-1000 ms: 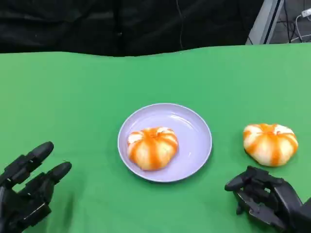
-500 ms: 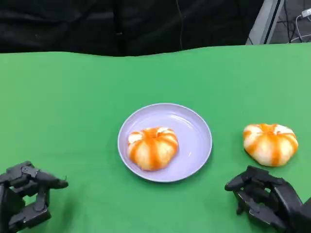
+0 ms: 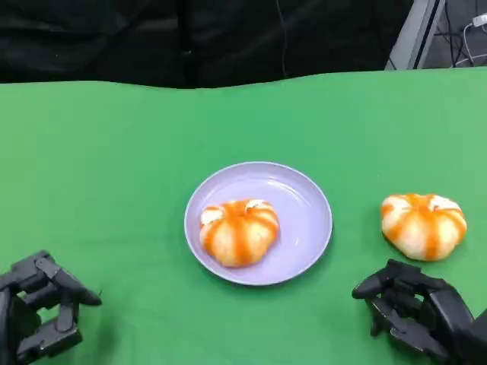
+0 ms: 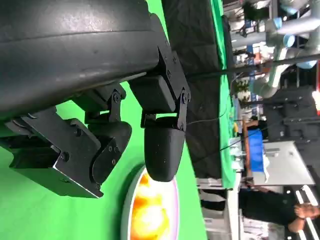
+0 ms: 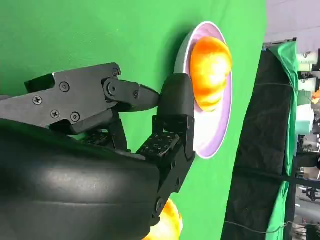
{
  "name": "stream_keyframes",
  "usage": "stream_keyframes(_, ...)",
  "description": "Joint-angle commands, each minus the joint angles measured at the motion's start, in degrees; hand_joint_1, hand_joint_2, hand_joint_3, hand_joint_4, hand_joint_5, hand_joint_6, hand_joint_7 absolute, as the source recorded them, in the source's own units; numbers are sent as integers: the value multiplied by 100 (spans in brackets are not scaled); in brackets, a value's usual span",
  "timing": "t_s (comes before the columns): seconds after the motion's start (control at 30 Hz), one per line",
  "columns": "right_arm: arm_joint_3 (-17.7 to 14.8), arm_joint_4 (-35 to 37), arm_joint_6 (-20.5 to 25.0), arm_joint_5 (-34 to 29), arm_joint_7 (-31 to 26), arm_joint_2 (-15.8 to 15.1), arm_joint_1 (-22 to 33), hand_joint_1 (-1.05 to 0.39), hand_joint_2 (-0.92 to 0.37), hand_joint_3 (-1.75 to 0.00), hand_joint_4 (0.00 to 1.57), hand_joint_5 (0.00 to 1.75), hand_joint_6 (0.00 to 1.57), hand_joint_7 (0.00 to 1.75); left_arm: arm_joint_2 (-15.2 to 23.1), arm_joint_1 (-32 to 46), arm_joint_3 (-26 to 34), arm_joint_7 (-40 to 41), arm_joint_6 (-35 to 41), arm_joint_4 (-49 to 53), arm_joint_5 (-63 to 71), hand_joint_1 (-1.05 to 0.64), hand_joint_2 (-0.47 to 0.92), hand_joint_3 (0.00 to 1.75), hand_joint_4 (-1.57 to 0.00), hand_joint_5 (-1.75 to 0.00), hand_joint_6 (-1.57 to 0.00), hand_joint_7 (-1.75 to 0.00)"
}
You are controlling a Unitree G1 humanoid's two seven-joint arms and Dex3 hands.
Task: Grasp the bread from the table and place it into the plate.
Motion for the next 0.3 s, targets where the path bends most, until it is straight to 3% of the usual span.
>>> stream_keyframes(0.03,-44,-136,123,112,69,-84,152,-28,-92,-45,66,174,75,107,106,81,-15,54,-139,-49,28,10,52,123,-104,-149,-99,-131)
stream_keyframes(0.3,-71,-239,185,127,118,-86,208,-27,-92,-45,66,174,76,107,137,118,-84,60,-199,-54,86,9,53,124,-102,-153,-99,-132)
